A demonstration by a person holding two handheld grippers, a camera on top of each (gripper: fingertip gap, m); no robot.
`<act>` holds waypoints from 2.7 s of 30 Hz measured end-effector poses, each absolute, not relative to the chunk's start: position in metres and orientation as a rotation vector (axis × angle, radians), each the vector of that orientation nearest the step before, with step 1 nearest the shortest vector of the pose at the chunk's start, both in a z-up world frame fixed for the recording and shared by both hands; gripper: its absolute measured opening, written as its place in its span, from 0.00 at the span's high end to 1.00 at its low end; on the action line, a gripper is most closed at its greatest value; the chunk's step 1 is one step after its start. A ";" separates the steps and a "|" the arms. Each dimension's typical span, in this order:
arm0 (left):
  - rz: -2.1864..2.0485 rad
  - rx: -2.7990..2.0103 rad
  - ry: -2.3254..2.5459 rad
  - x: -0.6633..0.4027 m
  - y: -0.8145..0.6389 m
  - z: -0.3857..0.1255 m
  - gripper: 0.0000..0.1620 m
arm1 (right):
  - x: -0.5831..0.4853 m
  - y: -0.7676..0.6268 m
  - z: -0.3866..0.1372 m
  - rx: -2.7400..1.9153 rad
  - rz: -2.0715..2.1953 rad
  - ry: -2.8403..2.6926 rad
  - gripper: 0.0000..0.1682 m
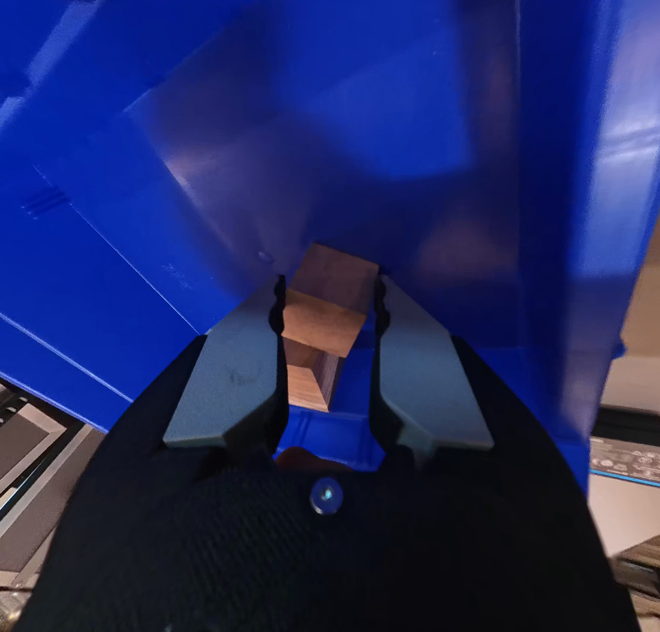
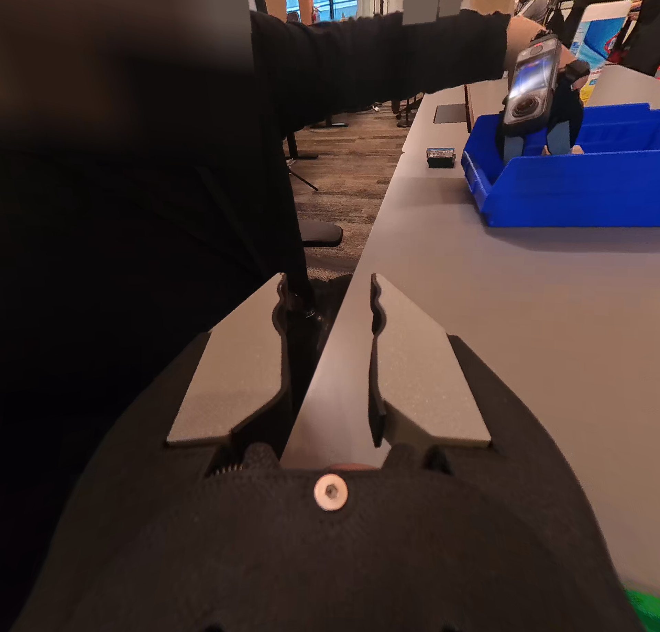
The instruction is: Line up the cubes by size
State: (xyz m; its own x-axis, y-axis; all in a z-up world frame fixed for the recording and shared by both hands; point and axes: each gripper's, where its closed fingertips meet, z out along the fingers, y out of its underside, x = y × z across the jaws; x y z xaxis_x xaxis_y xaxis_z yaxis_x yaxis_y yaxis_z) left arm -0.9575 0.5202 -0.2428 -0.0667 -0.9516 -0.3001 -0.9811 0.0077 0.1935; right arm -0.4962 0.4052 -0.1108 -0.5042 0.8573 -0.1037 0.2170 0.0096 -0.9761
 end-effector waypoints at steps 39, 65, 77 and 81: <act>-0.074 -1.015 1.152 -0.670 0.378 -0.062 0.61 | -0.649 0.399 -0.069 -1.367 1.649 -1.297 0.77; 0.016 -1.237 1.171 -0.694 0.406 -0.106 0.70 | -0.367 0.666 -0.230 -2.074 -0.083 -2.152 0.76; 0.010 -1.327 1.136 -0.712 0.415 -0.115 0.68 | -0.391 0.647 -0.155 -1.937 0.055 -1.770 0.68; 0.046 -1.331 1.113 -0.715 0.416 -0.108 0.68 | -0.408 0.607 -0.109 -1.806 0.166 -1.542 0.67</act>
